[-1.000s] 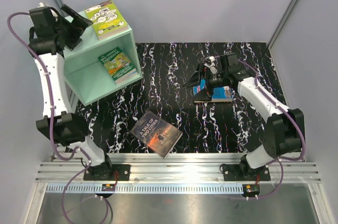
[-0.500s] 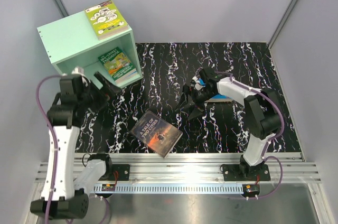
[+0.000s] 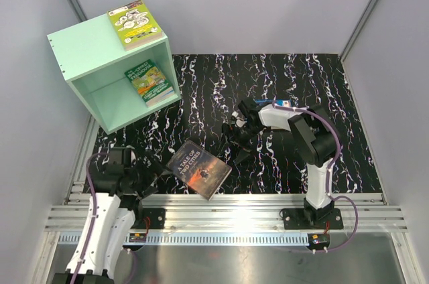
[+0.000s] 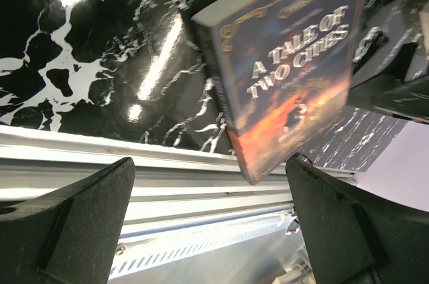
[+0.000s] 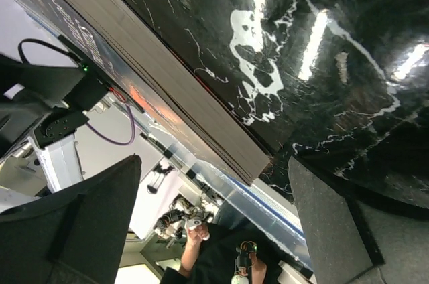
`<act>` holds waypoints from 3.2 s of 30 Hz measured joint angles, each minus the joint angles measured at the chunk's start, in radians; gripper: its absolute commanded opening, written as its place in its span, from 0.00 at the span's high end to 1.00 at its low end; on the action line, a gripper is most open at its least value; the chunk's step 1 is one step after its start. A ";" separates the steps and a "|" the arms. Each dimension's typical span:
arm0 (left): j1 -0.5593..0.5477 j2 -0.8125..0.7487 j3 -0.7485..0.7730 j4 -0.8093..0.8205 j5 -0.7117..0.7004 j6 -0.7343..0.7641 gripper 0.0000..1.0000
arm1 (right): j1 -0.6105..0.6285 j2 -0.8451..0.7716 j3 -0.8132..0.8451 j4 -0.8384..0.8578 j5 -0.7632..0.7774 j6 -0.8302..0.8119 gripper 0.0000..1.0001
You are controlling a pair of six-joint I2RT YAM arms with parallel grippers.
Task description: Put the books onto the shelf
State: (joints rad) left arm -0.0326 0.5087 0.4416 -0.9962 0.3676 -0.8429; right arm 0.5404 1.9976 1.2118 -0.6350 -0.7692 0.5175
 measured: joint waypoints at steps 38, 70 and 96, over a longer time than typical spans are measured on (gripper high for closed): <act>-0.489 0.732 -0.030 0.797 0.110 -0.328 0.01 | 0.187 0.022 -0.055 0.227 -0.025 0.162 1.00; -0.439 0.668 0.710 0.076 -0.149 -0.035 1.00 | 0.229 -0.217 0.029 0.134 0.071 0.188 0.03; 0.217 1.599 2.027 0.762 0.299 -0.308 1.00 | -0.035 -0.610 -0.177 -0.217 0.358 0.084 0.00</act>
State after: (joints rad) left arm 0.1841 2.1075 2.4683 -0.2344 0.6666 -1.1511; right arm 0.5049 1.3876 1.0351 -0.8520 -0.4110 0.6010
